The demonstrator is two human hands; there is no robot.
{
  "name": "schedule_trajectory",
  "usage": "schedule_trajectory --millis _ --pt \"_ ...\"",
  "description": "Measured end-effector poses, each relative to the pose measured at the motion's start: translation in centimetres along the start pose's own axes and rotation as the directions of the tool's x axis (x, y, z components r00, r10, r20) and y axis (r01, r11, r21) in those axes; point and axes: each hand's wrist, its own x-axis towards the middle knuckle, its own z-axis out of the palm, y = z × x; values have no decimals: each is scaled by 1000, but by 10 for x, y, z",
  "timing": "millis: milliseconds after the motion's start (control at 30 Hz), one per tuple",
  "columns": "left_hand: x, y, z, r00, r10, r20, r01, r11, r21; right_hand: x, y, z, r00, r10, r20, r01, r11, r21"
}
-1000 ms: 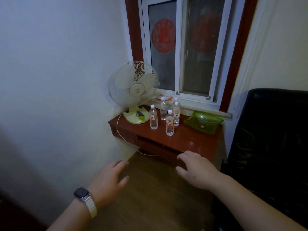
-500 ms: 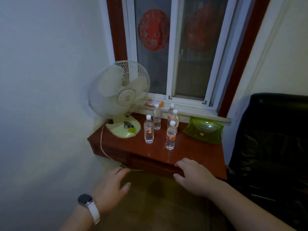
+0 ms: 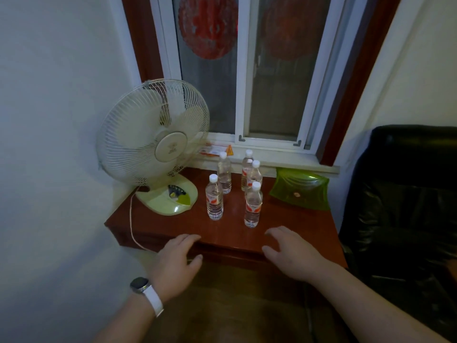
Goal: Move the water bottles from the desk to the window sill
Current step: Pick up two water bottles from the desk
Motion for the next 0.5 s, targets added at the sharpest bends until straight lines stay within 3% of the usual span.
schedule_trajectory --millis 200,500 --pt "59 -16 30 998 -27 65 27 1000 -8 65 19 16 999 47 17 -48 994 99" --pt "153 -27 64 966 -236 110 250 958 -143 151 56 34 978 206 16 -198 915 352"
